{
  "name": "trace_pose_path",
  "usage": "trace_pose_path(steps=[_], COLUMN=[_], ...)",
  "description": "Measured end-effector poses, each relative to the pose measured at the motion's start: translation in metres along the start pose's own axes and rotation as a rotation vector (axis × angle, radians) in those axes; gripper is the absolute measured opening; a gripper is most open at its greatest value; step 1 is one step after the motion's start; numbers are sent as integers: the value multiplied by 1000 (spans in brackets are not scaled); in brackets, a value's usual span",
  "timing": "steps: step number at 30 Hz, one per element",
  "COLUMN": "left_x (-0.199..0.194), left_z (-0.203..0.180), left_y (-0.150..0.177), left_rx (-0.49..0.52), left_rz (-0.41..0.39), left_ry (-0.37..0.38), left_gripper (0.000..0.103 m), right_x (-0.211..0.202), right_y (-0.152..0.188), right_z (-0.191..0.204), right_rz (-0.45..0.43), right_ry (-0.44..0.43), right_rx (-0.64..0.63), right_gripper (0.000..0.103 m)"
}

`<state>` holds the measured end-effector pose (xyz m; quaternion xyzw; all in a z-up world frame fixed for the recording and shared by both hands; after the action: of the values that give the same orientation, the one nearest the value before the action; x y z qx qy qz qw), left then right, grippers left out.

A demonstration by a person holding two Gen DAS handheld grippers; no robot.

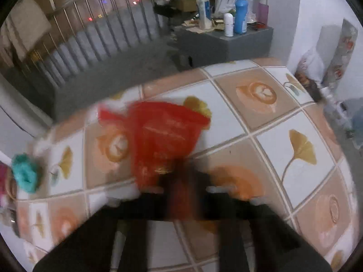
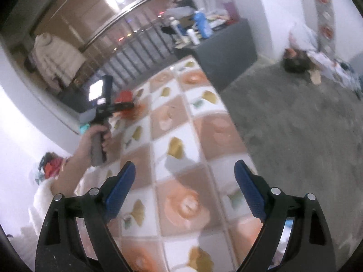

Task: Collect trash
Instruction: 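Grasp red candy wrapper with left gripper while right grasps teal plastic bag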

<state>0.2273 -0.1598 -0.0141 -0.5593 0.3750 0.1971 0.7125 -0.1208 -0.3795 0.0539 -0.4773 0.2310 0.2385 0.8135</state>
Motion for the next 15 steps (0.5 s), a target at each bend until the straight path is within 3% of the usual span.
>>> trace_pose_path(steps=[5, 8, 11, 15], left_x=[-40, -76, -121, -154], left_z=[24, 62, 117, 190], left_y=[42, 89, 144, 192], left_rx=[-10, -100, -228, -405], left_rz=[-26, -18, -12, -46], left_ry=[58, 108, 118, 20], left_gripper=[1, 1, 1, 1], right_x=[33, 54, 103, 184], right_y=[-19, -32, -49, -49], right_z=[44, 83, 151, 254], right_rz=[23, 38, 84, 189], right_ry=[-54, -121, -145, -203], right_rx=[-91, -161, -353, -615], right_gripper=[85, 87, 93, 95])
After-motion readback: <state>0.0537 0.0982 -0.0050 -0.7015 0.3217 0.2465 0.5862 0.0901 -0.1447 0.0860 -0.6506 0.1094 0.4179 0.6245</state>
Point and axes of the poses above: each gripper's, at about its wrist camera, not at the fingertips, and x roughly the way its jaws point, z to its left, y to its underside, the point moved 3 cm from there along x, roughly the way its jaws point, and after that the axes turned 6 degrees about -z, right-handed, at the moved point
